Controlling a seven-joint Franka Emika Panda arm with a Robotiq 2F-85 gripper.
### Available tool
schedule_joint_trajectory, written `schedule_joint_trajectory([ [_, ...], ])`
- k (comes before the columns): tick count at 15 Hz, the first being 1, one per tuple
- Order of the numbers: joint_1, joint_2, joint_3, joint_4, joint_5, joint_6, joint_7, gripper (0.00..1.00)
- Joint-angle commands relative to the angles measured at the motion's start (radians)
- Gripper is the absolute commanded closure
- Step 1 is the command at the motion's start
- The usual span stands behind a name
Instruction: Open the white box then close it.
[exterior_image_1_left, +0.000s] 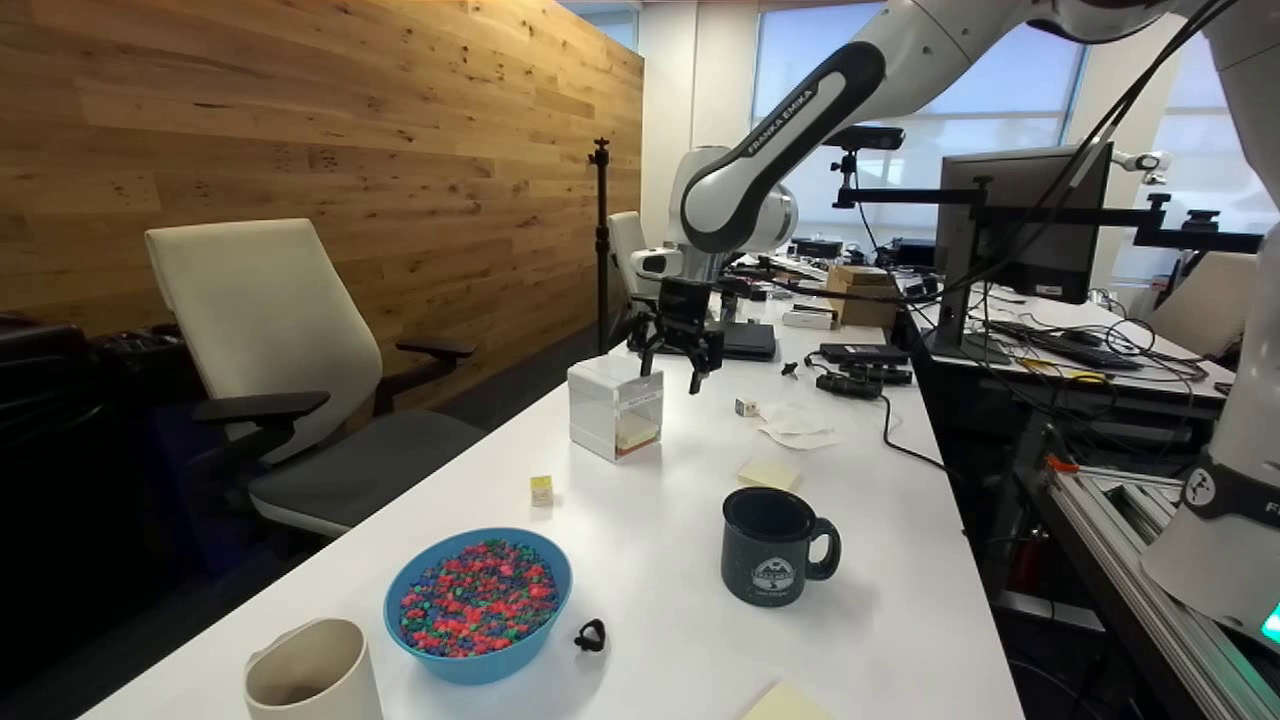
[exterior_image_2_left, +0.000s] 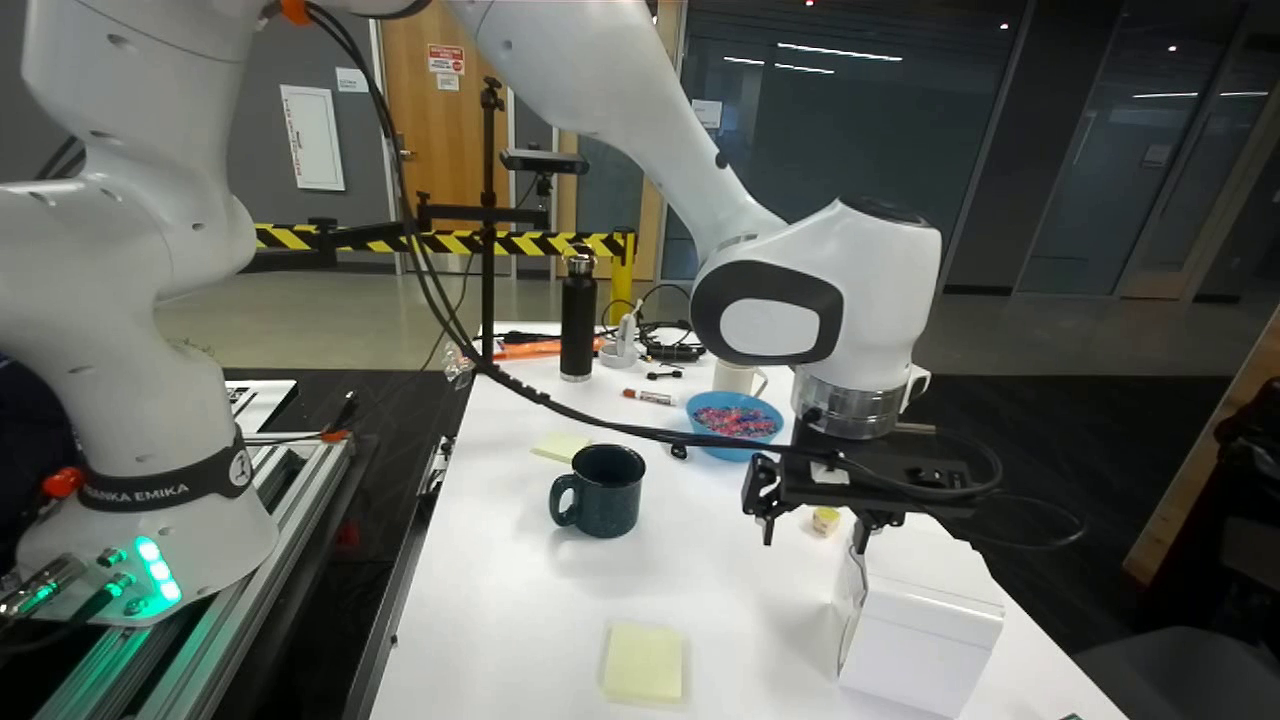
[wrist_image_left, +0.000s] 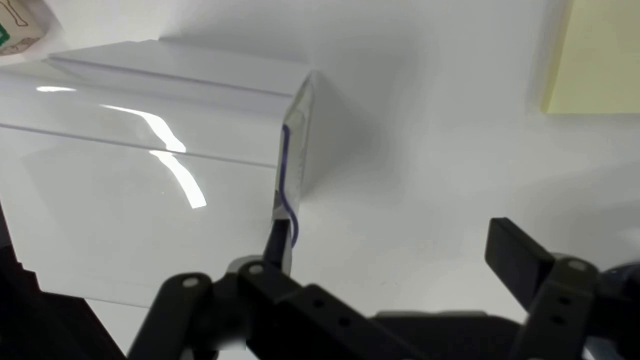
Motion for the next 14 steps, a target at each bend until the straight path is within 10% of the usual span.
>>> schedule_joint_trajectory([
  [1, -0.017, 0.009, 0.019, 0.018, 0.011, -0.020, -0.025, 0.00],
  [14, -0.020, 0.027, 0.027, 0.035, 0.015, -0.016, -0.026, 0.00],
])
